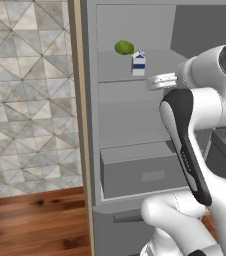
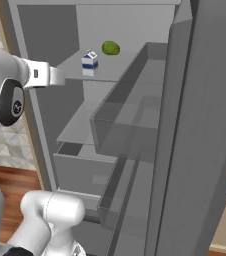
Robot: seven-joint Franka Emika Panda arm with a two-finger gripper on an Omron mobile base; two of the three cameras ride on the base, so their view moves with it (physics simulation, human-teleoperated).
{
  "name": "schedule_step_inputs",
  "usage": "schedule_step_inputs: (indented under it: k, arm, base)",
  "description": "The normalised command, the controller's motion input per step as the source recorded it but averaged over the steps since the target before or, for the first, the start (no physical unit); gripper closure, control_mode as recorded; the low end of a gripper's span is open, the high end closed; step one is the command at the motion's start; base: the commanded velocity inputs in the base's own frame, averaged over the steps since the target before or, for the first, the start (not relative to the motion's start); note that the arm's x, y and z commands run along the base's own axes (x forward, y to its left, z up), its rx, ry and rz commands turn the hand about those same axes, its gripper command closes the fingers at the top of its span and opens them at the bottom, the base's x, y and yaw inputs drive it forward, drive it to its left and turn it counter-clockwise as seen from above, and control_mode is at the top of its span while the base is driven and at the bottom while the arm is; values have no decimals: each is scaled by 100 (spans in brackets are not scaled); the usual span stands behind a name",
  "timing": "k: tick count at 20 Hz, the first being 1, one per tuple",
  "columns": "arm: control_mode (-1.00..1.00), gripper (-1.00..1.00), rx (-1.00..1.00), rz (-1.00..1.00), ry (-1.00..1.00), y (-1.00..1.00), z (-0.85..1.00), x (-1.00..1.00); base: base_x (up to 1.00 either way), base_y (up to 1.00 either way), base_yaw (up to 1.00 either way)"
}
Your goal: Take out the milk from the fridge and place it on the tray on the counter. Then take the sugar cube near the tray and place it in the tray.
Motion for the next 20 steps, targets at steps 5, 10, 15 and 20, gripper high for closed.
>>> schedule_step_inputs:
  k: [5,10,15,20]
  arm:
    - [-100,-100,0,-3,-14,-16,0,33]
    - [-100,-100,0,-2,-10,-12,0,34]
    - [-100,-100,1,-1,0,0,9,44]
    - [-100,-100,1,-1,7,0,3,61]
  base:
    - [0,0,0]
    - [0,0,0]
    - [0,0,0]
    - [0,0,0]
